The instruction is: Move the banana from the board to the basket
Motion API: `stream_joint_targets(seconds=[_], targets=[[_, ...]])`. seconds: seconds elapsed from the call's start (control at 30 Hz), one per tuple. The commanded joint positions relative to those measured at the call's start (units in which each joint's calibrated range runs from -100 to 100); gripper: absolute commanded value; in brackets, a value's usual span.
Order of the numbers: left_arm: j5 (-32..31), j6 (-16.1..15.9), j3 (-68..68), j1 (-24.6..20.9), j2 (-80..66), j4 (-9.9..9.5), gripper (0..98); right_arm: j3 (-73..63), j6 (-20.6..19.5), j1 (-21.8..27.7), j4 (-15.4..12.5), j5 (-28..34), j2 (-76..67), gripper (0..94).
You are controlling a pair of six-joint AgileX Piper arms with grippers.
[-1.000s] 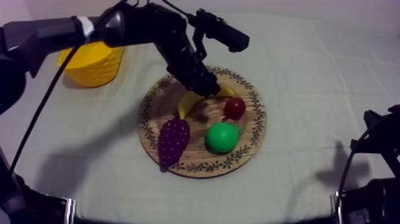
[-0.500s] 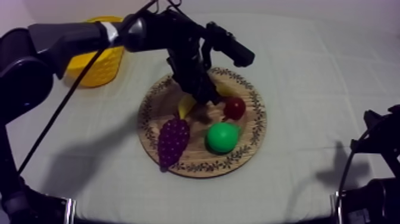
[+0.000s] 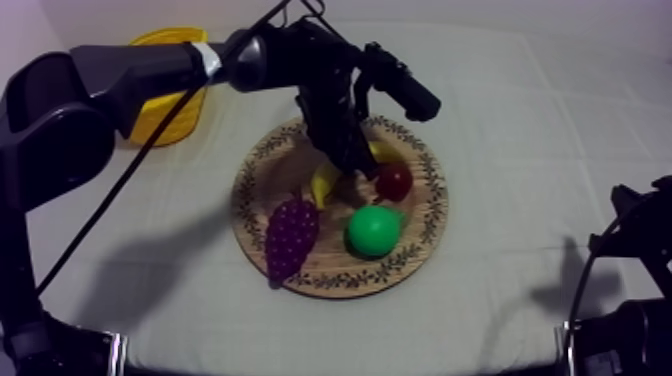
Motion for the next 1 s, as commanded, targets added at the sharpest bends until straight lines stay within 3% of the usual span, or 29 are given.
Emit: stream_joint_targets(seconds=[0.0,0.23,0.53,0.77,0.97], targets=[[-0.07,-0.01,-0.03,0.09,0.17,-0.37,23.5,0.05,0.02,0.03,0.01,-0.01,-0.05,0.4],[2.75,1.54,-0.25,-0.76,-5.16,-3.43,21.6,0.05,0.02,0.03,0.01,-0.01,-0.05,0.4],[7.93,2.22,-2.33,-7.18,-17.34,-6.26,21.3,0.05,0.02,0.03,0.01,-0.01,-0.05,0.4],[8.05,1.95,-1.85,-15.38,-23.65,-6.69,21.3,0.05,0.02,0.03,0.01,-0.01,-0.05,0.4],[3.18,3.08,1.79,-21.49,-25.06,-6.19,21.1,0.05,0.02,0.03,0.01,-0.01,-0.05,0.4]])
